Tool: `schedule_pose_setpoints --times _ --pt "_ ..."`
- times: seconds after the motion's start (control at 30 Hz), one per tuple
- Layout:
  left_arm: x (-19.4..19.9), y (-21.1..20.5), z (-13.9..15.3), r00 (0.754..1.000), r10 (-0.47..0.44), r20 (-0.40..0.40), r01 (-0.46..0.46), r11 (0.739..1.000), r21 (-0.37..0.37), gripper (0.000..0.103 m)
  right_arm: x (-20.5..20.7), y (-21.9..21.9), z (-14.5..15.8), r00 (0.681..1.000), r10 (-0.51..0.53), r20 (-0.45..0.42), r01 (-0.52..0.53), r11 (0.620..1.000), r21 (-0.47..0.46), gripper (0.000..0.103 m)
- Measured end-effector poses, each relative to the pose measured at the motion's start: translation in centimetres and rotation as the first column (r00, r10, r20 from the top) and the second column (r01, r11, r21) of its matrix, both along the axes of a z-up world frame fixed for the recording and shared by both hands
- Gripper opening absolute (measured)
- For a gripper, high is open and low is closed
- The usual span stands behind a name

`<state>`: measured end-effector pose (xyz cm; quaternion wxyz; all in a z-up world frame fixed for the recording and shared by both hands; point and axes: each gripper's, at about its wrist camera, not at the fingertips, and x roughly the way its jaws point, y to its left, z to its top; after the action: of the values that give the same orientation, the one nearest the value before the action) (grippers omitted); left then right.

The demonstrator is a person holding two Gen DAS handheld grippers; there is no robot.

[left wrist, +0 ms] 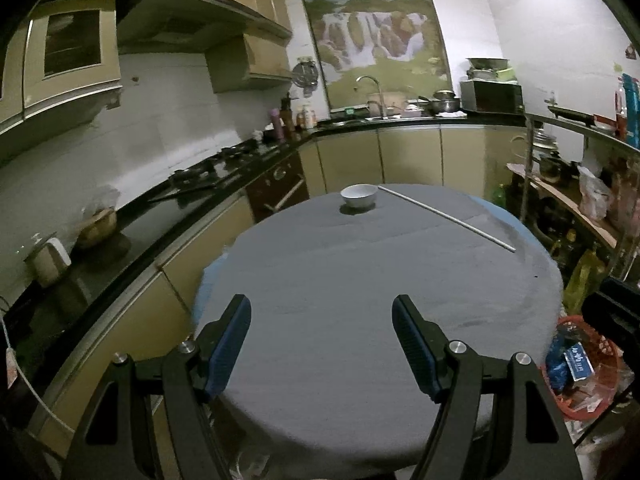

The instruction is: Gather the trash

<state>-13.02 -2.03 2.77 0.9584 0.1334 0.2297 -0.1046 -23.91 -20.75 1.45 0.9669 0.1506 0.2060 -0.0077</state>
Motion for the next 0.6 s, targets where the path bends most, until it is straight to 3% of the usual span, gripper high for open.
schedule_pose_setpoints --times 0.2,0.3,0.6 --pt "-0.4 2.1 0.7 1.0 0.02 0.023 -0.02 1.0 0.002 0.075 0.3 2.2 1.1 1.0 0.02 0.023 -0.02 1.0 -0.021 0.061" --pt "-0.6 2.7 1.0 0.999 0.027 0.041 -0.027 1.0 0.002 0.083 0.4 3.2 1.5 0.999 0.03 0.03 -0.029 0.999 -0.036 0.061" --pt "-1.0 3.7 1.8 0.997 0.03 0.064 -0.03 0.999 -0.011 0.083 0.5 4.9 2.2 0.998 0.047 0.034 -0.044 0.996 -0.076 0.061"
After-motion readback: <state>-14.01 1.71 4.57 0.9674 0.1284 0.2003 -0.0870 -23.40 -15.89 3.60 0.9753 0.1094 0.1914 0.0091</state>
